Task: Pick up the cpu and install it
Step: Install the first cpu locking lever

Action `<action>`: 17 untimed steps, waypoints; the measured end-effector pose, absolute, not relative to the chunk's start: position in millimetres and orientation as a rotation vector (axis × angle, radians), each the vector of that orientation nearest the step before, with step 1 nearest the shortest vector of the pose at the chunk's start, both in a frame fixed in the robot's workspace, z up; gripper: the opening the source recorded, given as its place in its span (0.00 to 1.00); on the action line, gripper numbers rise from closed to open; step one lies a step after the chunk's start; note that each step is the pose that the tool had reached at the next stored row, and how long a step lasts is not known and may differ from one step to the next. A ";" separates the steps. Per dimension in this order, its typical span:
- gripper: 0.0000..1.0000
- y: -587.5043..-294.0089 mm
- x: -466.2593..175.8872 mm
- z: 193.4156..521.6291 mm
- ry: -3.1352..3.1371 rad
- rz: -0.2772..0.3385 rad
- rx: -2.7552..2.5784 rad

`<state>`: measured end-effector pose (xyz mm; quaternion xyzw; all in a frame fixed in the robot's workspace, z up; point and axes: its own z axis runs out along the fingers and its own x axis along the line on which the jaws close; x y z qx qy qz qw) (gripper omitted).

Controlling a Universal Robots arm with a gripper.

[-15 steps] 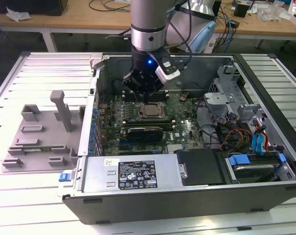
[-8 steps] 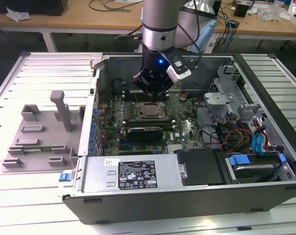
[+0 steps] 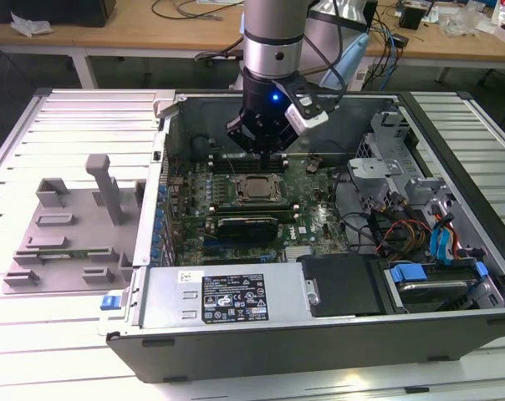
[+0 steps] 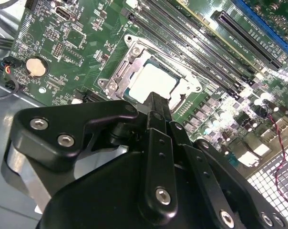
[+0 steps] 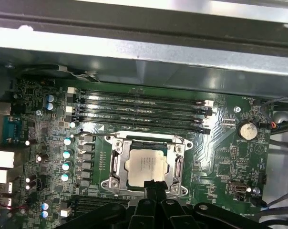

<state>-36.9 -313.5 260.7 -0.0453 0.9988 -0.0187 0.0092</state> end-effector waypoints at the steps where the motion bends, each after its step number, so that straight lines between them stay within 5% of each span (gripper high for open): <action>1: 0.11 -313.5 -36.9 260.7 3.119 -0.058 -0.142; 17: 0.11 -313.5 -36.9 274.9 3.119 -0.059 -0.141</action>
